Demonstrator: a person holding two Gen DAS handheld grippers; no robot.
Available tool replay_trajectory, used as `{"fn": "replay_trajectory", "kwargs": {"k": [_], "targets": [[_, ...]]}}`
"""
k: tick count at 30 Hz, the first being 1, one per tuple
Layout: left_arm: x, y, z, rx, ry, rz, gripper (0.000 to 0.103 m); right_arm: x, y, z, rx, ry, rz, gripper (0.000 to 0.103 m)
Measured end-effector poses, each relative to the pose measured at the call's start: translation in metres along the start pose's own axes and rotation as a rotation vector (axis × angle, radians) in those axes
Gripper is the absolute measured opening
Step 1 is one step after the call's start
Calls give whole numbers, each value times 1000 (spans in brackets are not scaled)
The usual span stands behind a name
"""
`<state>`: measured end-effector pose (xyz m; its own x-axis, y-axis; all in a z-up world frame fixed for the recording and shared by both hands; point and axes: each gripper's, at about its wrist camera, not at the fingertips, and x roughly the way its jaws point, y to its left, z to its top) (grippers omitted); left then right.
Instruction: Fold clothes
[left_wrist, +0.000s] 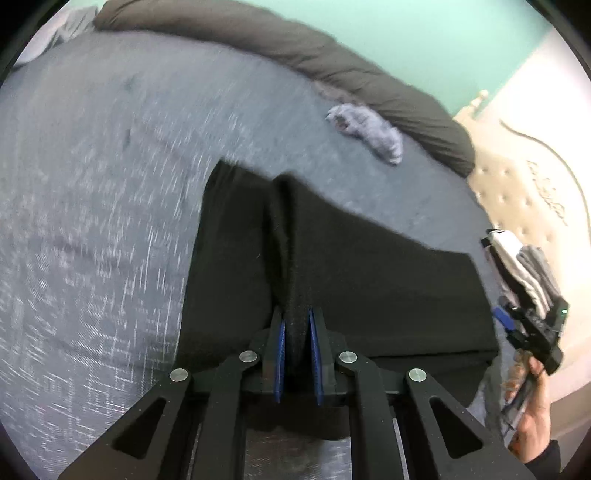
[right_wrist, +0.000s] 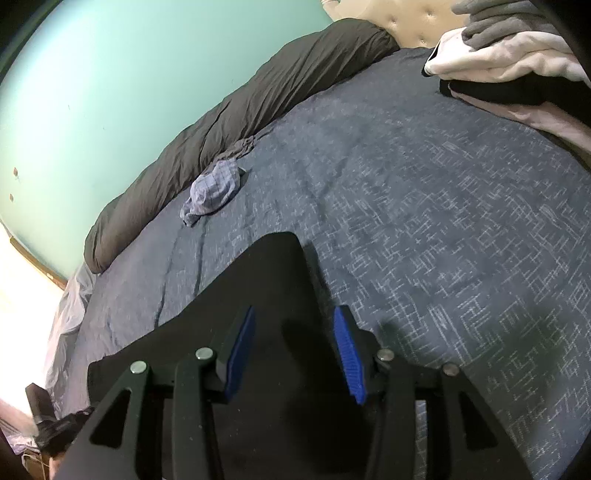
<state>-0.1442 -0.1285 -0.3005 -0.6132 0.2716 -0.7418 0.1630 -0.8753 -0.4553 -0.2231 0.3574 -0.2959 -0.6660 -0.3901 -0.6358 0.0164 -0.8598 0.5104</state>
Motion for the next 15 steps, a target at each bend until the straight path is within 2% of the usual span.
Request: {"fn": "replay_trajectory", "kwargs": {"k": [3, 6, 9, 12, 15], "targets": [[4, 3, -1, -11, 15, 3, 14, 0, 1, 0, -3, -1, 5, 45], [-1, 6, 1, -31, 8, -1, 19, 1, 0, 0, 2, 1, 6, 46], [-9, 10, 2, -51, -12, 27, 33, 2, -2, 0, 13, 2, 6, 46], [-18, 13, 5, -71, -40, 33, 33, 0, 0, 0, 10, -7, 8, 47], [-34, 4, 10, -26, -97, 57, 33, -1, 2, 0, 6, -12, 11, 47]]}}
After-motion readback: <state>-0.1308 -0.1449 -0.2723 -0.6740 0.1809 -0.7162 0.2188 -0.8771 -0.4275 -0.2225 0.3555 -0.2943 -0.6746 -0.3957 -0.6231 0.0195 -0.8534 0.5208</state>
